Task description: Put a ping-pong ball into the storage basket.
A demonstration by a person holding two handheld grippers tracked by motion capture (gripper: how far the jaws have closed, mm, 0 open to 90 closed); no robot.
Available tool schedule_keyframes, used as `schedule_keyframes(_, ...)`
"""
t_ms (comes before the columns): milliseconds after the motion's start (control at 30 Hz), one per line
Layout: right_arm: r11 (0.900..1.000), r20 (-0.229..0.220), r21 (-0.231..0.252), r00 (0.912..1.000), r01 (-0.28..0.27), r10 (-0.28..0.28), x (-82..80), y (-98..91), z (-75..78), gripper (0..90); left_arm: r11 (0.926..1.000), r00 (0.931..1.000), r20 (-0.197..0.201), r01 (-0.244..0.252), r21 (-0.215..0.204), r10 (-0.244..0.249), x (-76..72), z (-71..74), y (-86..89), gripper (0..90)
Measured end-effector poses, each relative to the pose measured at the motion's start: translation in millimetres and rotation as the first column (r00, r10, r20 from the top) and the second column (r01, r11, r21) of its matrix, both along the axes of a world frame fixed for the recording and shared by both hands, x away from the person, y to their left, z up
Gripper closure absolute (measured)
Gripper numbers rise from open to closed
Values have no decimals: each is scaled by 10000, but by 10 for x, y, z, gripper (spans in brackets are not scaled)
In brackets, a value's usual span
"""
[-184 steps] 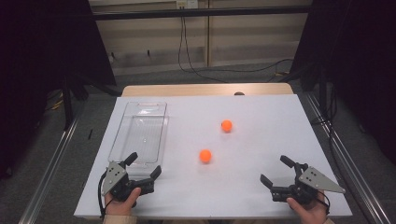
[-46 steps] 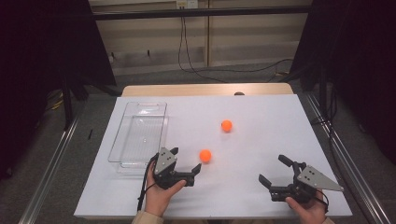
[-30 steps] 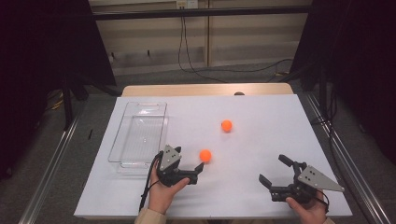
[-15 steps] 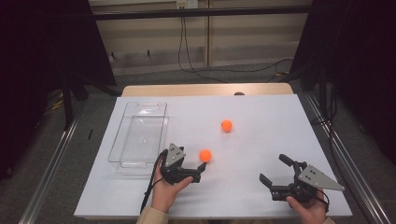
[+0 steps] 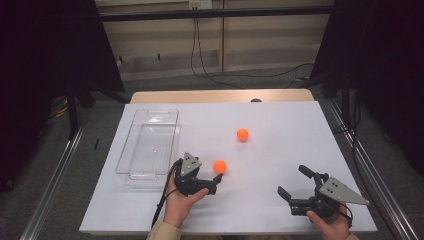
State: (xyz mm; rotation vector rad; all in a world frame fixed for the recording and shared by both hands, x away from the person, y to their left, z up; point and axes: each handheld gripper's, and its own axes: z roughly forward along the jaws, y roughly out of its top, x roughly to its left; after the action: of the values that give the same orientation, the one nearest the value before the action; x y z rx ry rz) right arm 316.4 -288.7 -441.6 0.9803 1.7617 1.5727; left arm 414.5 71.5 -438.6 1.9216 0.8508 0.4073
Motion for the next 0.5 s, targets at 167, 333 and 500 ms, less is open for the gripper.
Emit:
schedule_keyframes(167,10000,-65,43,10000,22,-22,-9,-6,4,10,10000,10000,-64,-31,70,32,27,3,-27,24)
schedule_keyframes(333,10000,-37,41,10000,46,-46,-5,-12,3,10,9999,9998,-143,114,82,-113,47,-11,-72,24)
schedule_keyframes(500,10000,-15,35,10000,-4,4,-6,-7,3,10,9999,9998,-206,78,69,-76,61,-19,-84,24)
